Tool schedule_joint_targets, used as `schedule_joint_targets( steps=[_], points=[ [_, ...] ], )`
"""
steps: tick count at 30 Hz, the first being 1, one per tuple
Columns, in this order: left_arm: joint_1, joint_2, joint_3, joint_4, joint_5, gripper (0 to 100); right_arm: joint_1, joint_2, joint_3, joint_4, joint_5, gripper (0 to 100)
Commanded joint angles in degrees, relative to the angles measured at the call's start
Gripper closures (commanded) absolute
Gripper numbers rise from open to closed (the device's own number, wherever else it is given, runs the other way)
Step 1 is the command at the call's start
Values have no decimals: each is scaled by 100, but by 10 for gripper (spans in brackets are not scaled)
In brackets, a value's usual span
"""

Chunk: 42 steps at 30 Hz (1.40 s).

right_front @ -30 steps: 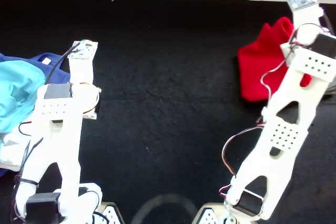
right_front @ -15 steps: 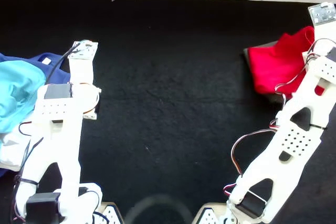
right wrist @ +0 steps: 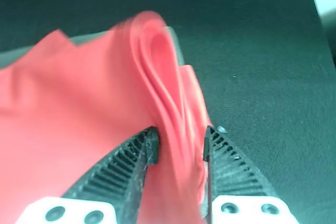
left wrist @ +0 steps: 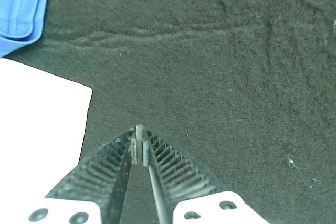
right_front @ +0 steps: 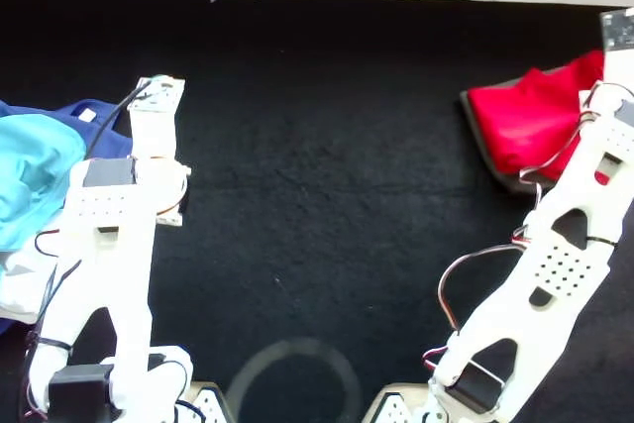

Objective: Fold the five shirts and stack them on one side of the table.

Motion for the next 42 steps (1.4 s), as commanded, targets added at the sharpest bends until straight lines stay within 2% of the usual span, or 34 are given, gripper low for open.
schedule_joint_targets(
  steps=[1,8,11,13,17,20,23,25,30,37,42],
  points=[
    [-40,-251,-75,-26,-26,990,57,-523,-66,-154,-545,852],
    [-127,-488,-92,-9,-26,990,75,-585,-180,-101,-1055,817],
    [-356,-1156,-189,176,-26,990,48,-760,-479,409,-1327,817],
    [-637,-1596,-330,308,-44,990,-57,-927,-796,1068,-1424,817],
    [-1490,-2009,-409,484,-580,986,-347,-1218,-1402,2202,-1407,817],
    [-2237,-1903,-303,501,-712,912,-567,-1358,-1736,2826,-1398,817],
    [-2958,-1411,-330,457,-721,816,-840,-1516,-2053,3486,-1398,817],
    [-3442,-954,-541,457,-738,816,-1059,-1657,-2290,3943,-1389,817],
    [-4444,444,-1578,457,-1310,819,-1622,-2070,-2686,4804,-1389,817],
    [-5209,2316,-3538,501,-1398,818,-2097,-2738,-2642,5112,-1231,817],
    [-5402,3266,-4189,501,-1407,816,-2202,-3547,-2185,5121,-1231,817]
  ],
)
